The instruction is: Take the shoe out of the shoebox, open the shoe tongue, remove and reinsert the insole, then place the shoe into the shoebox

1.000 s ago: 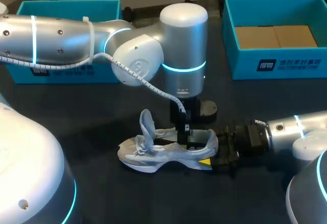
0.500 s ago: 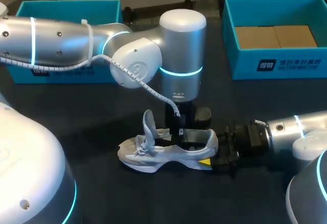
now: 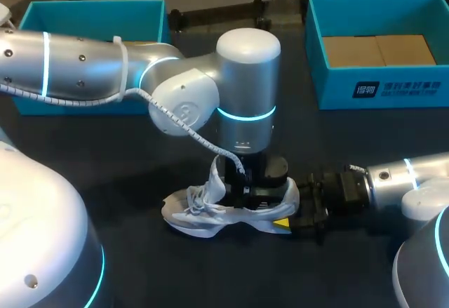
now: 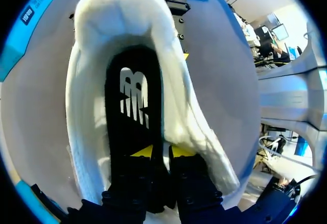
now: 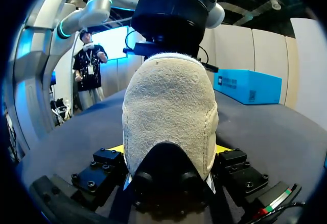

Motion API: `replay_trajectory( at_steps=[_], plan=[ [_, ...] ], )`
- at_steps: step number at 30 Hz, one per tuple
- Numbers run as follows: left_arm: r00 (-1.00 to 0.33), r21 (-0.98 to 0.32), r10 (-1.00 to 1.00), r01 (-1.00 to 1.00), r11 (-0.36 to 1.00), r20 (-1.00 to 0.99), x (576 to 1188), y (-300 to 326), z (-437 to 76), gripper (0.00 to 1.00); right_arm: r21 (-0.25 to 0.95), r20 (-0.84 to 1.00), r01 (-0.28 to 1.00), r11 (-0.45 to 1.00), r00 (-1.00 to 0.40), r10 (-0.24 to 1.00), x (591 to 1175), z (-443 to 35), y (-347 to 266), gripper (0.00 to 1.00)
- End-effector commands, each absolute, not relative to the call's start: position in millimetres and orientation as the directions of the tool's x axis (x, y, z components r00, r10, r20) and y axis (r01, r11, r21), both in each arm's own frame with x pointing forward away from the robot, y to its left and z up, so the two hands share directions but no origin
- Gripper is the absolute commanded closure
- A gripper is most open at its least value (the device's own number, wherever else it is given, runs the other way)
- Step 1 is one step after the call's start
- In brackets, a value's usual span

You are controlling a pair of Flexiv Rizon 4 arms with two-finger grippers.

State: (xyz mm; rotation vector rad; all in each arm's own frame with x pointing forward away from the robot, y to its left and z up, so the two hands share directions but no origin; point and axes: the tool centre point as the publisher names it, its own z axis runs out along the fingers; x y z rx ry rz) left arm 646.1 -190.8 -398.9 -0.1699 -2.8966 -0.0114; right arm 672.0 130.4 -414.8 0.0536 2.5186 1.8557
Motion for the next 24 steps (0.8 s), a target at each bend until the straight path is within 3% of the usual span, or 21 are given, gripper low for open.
replay_trajectory(
  at_steps=[1, 14, 21, 24],
  plan=[
    [-0.971, -0.013, 0.112, 0.112, 0.994, 0.212, 645.9, -191.2, -405.8, 0.80, 0.954, 0.011, 0.021, 0.298, -0.999, 0.037, 671.6, -414.1, 130.1, 1.00],
    [-0.993, 0.021, 0.085, 0.086, 0.996, 0.077, 651.0, -197.8, -426.5, 0.74, 0.954, 0.011, 0.021, 0.298, -0.999, 0.037, 671.6, -414.1, 130.1, 1.00],
    [-0.999, 0.038, 0.042, 0.043, 0.998, 0.026, 673.5, -200.4, -426.9, 0.85, 0.954, 0.011, 0.021, 0.298, -0.999, 0.037, 671.6, -414.1, 130.1, 1.00],
    [-0.999, 0.041, 0.025, 0.027, 0.999, 0.042, 681.3, -200.1, -426.0, 0.83, 0.954, 0.011, 0.021, 0.298, -0.999, 0.037, 671.6, -414.1, 130.1, 1.00]
  ],
)
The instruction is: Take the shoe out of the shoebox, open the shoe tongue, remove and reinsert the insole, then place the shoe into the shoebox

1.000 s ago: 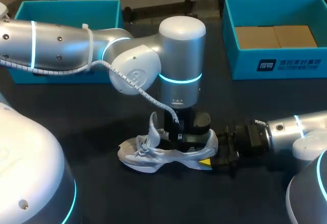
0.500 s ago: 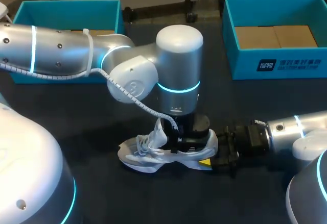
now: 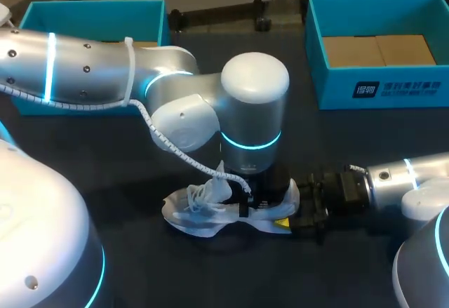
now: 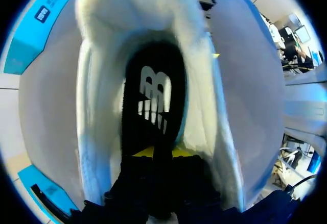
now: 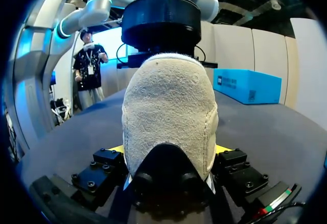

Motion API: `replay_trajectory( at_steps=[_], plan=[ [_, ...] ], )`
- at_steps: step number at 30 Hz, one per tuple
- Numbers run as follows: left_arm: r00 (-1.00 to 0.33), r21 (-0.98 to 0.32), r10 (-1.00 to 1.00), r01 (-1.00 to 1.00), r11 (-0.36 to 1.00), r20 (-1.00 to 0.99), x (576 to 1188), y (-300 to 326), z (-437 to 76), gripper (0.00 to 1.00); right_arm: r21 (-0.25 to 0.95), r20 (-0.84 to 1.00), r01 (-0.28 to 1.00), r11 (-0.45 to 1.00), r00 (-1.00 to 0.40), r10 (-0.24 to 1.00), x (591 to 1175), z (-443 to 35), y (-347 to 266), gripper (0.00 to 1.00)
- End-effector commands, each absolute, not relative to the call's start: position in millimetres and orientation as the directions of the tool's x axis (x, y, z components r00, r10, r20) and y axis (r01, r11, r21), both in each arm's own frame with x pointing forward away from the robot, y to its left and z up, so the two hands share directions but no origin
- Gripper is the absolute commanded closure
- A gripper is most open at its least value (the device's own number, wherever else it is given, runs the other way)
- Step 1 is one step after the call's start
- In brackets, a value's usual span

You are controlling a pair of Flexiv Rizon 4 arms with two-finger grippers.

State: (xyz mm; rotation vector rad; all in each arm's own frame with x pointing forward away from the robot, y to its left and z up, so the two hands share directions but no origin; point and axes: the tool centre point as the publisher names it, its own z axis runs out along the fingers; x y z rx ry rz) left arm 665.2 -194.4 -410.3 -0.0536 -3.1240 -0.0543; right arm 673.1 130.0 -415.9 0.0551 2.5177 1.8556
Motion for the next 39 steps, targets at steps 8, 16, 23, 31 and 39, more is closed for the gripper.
replay_trajectory(
  at_steps=[8, 16, 23, 31, 39],
  plan=[
    [-0.998, 0.024, 0.005, 0.006, 1.000, 0.057, 687.1, -200.2, -422.7, 1.00, 0.954, 0.011, 0.021, 0.298, -0.999, 0.037, 671.6, -414.1, 130.1, 1.00],
    [-0.983, -0.073, 0.009, -0.005, 0.997, 0.184, 682.5, -192.7, -400.0, 1.00, 0.954, 0.011, 0.021, 0.298, -0.999, 0.037, 671.6, -414.1, 130.1, 1.00],
    [-0.979, -0.139, 0.026, -0.002, 0.990, 0.203, 675.9, -188.9, -380.3, 1.00, 0.954, 0.011, 0.021, 0.298, -0.999, 0.037, 671.6, -414.1, 130.1, 1.00],
    [-0.975, -0.204, 0.059, 0.015, 0.979, 0.215, 666.6, -188.9, -357.9, 1.00, 0.954, 0.011, 0.021, 0.298, -0.999, 0.037, 671.6, -414.1, 130.1, 1.00],
    [-0.981, -0.251, 0.033, -0.017, 0.968, 0.191, 666.9, -184.9, -345.0, 1.00, 0.954, 0.011, 0.021, 0.298, -0.999, 0.037, 671.6, -414.1, 130.1, 1.00]
  ],
)
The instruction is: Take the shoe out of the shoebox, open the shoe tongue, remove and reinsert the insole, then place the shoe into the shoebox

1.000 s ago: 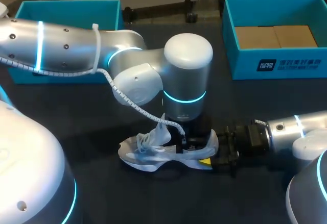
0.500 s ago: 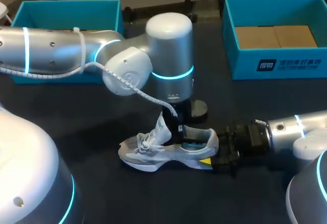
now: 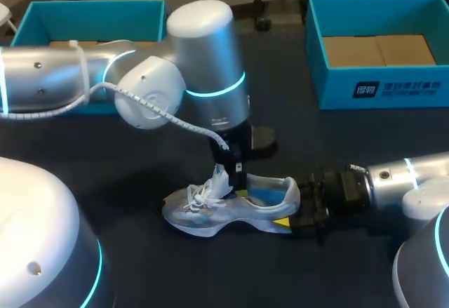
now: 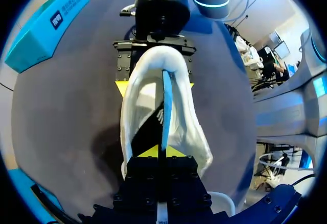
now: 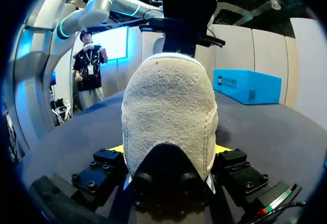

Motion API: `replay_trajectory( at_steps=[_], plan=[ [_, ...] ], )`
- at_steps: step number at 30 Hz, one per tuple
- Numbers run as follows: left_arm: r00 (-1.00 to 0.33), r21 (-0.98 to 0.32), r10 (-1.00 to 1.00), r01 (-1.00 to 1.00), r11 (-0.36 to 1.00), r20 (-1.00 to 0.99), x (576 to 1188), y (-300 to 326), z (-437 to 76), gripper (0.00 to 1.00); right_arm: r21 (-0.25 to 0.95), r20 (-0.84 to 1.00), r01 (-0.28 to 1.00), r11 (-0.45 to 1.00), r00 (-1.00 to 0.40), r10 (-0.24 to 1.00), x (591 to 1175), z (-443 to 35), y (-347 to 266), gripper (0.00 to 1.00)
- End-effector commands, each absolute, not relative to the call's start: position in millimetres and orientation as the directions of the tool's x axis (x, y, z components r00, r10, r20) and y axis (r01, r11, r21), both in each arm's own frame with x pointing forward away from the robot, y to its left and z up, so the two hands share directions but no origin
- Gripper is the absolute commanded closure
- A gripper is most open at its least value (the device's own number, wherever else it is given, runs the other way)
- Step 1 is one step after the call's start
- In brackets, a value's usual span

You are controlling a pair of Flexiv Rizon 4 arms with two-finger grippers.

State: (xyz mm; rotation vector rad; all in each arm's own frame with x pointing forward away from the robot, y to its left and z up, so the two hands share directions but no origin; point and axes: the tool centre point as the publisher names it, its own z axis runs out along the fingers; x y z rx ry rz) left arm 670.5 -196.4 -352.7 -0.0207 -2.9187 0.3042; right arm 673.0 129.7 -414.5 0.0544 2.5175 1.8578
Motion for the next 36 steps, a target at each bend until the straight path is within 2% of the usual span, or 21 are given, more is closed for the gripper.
replay_trajectory(
  at_steps=[1, 24, 36],
  plan=[
    [-0.982, -0.254, 0.030, -0.019, 0.967, 0.187, 666.6, -184.0, -343.6, 1.00, 0.954, 0.011, 0.021, 0.298, -0.999, 0.037, 671.6, -414.1, 130.1, 1.00],
    [-0.996, -0.333, -0.055, -0.076, 0.940, 0.070, 662.2, -184.8, -325.3, 1.00, 0.954, 0.011, 0.021, 0.298, -0.999, 0.037, 671.6, -414.1, 130.1, 1.00],
    [-0.985, -0.405, -0.170, -0.172, 0.898, 0.040, 668.7, -183.9, -325.6, 1.00, 0.954, 0.011, 0.021, 0.298, -0.999, 0.037, 671.6, -414.1, 130.1, 1.00]
  ],
)
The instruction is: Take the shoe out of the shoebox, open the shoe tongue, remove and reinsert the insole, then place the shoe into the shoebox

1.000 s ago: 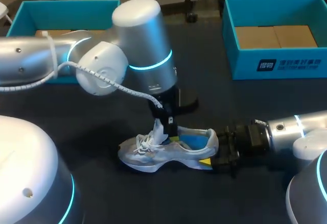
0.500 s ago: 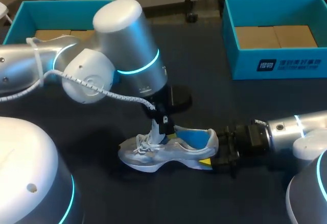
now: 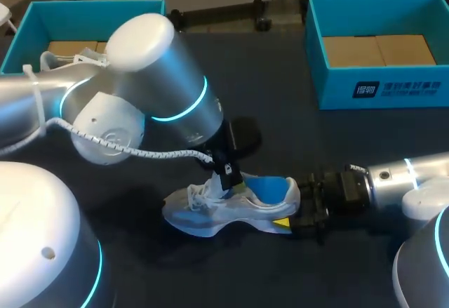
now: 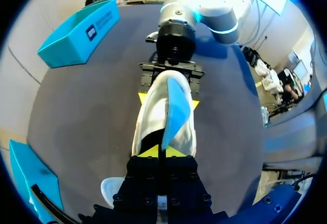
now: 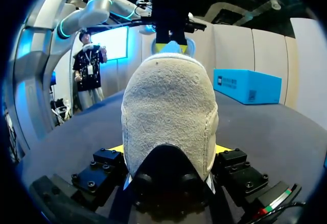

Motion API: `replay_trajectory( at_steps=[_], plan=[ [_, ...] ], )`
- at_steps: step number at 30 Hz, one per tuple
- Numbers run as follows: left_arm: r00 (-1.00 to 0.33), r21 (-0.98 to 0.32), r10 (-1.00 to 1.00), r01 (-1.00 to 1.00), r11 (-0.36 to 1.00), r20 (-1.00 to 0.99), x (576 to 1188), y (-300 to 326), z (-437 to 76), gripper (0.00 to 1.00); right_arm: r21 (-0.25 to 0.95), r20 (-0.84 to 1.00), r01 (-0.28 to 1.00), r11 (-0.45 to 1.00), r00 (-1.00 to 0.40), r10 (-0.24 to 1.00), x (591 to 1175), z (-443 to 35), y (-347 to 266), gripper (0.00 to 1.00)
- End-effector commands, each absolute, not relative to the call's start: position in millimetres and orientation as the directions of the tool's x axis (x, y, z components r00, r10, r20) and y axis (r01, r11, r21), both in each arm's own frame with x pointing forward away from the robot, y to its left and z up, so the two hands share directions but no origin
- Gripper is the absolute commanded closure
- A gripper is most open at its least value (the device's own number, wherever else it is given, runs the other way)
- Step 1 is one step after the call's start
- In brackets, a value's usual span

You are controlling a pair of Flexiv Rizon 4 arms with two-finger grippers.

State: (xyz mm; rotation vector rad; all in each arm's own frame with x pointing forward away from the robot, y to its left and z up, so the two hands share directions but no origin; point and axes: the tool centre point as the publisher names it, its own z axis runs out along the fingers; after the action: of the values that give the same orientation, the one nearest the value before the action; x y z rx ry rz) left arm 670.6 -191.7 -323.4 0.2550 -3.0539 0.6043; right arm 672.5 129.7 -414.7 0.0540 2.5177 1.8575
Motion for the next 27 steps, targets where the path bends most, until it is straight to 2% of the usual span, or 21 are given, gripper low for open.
replay_trajectory(
  at_steps=[1, 12, 27],
  plan=[
    [-0.983, -0.411, -0.178, -0.179, 0.894, 0.041, 669.4, -183.0, -326.0, 1.00, 0.954, 0.011, 0.021, 0.298, -0.999, 0.037, 671.6, -414.1, 130.1, 1.00],
    [-0.976, -0.411, -0.218, -0.199, 0.890, 0.001, 672.1, -185.7, -324.0, 1.00, 0.954, 0.011, 0.021, 0.298, -0.999, 0.037, 671.6, -414.1, 130.1, 1.00],
    [-0.963, -0.334, -0.235, -0.179, 0.925, -0.133, 675.8, -232.1, -334.1, 1.00, 0.954, 0.011, 0.021, 0.298, -0.999, 0.037, 671.6, -414.1, 130.1, 1.00]
  ],
)
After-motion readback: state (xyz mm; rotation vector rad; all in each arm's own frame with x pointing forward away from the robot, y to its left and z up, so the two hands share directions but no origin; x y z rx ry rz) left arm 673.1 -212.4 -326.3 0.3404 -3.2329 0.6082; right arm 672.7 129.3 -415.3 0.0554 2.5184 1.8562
